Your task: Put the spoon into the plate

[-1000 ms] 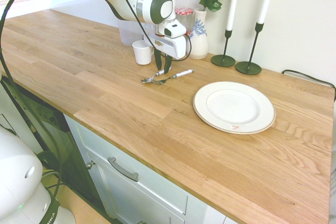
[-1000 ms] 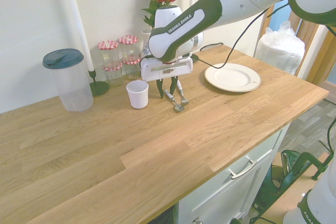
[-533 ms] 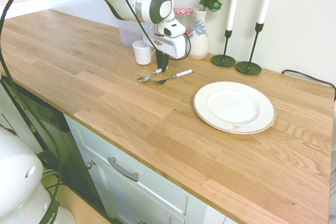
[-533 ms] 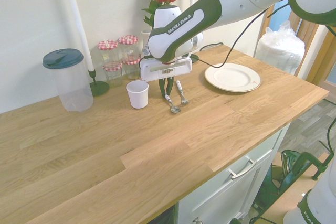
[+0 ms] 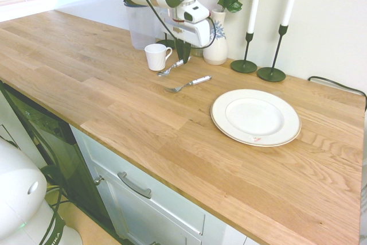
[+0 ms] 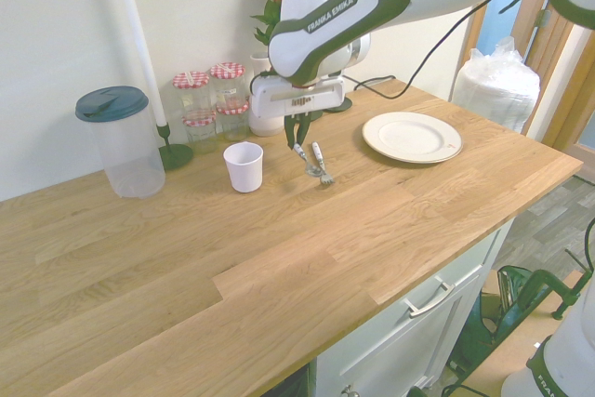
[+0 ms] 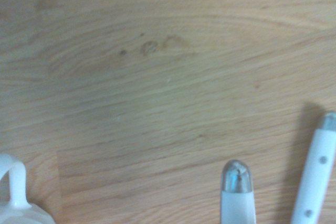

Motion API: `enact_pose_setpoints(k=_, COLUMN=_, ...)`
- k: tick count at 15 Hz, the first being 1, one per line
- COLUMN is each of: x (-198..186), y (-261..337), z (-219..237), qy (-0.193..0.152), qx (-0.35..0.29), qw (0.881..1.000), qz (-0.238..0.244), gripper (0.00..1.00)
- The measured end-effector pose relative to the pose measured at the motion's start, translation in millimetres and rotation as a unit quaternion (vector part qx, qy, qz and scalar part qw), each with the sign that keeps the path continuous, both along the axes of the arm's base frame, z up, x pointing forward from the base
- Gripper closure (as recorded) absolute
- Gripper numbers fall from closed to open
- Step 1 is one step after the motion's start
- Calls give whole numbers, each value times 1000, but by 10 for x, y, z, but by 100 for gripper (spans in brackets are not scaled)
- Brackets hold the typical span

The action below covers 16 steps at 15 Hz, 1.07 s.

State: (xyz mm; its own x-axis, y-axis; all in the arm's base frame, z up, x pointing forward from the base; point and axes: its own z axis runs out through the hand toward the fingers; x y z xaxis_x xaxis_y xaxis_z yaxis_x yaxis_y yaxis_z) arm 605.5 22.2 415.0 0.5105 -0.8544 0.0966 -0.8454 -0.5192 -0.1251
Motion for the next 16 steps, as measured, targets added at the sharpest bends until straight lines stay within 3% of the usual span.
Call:
enact_pose_setpoints(k=3, x=-94, y=-680, z=204, qy=2, qx=-8, qw=1000, qz=-22, gripper=100)
enact_pose_setpoints(k=9, x=-543, y=-2539, z=110, qy=17, qx=0, qw=997, qz=-74, gripper=100)
enact_pose_setpoints(k=16, x=-450, y=-3176, z=-472, qy=46, qx=13, qw=996, qz=-80, gripper=100)
